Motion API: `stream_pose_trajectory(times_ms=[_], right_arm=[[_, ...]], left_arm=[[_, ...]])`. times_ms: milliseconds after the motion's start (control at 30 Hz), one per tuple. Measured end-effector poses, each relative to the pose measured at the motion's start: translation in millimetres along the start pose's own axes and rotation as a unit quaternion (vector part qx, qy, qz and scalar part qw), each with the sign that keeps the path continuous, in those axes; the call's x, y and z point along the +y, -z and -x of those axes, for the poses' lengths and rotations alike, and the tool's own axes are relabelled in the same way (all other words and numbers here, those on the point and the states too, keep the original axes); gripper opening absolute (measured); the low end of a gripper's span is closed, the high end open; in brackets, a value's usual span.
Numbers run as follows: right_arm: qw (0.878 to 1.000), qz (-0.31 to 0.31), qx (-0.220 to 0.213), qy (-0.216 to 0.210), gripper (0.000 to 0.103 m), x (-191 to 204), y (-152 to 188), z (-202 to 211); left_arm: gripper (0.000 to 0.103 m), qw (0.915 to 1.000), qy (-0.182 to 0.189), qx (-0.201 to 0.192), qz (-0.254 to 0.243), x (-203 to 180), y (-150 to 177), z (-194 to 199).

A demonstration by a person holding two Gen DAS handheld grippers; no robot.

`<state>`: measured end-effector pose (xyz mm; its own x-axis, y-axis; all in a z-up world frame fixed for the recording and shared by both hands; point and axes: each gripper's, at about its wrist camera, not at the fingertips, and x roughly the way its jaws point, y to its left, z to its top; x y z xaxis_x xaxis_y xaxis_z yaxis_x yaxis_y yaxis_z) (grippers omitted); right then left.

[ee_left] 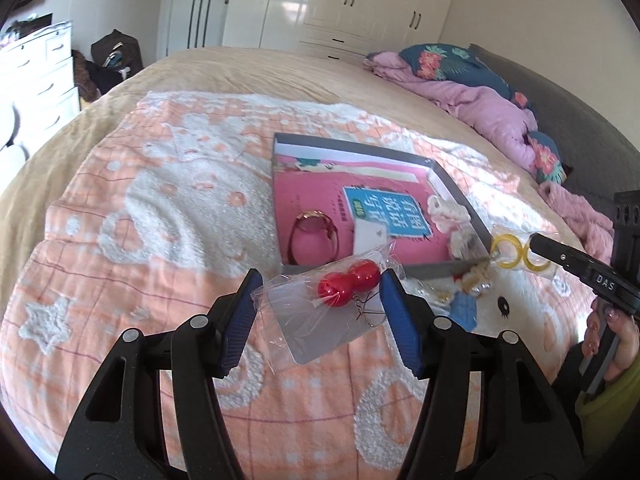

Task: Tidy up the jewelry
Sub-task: 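Carry both bags into the gray box and open both tools to release them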

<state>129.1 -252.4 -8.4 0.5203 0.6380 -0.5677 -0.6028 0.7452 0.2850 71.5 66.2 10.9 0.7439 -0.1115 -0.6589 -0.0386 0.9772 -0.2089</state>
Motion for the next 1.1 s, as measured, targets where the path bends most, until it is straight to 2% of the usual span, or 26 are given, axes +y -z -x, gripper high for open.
stream_pose_trajectory(times_ms=[500, 800, 1100], right_arm=[[0.999, 0.016, -0.034, -0.022, 0.014, 12, -39, -14], [0.999, 0.017, -0.038, -0.021, 0.014, 10, -47, -21], [0.999, 0.016, -0.036, -0.016, 0.014, 1, -55, -31]], left_arm=[[0.053, 0.9998, -0.005, -0.014, -0.014, -9, -38, -23], [0.053, 0.9996, 0.001, -0.021, -0.02, -22, -59, -43], [0.053, 0.9995, 0.001, -0.013, -0.03, -31, -73, -69]])
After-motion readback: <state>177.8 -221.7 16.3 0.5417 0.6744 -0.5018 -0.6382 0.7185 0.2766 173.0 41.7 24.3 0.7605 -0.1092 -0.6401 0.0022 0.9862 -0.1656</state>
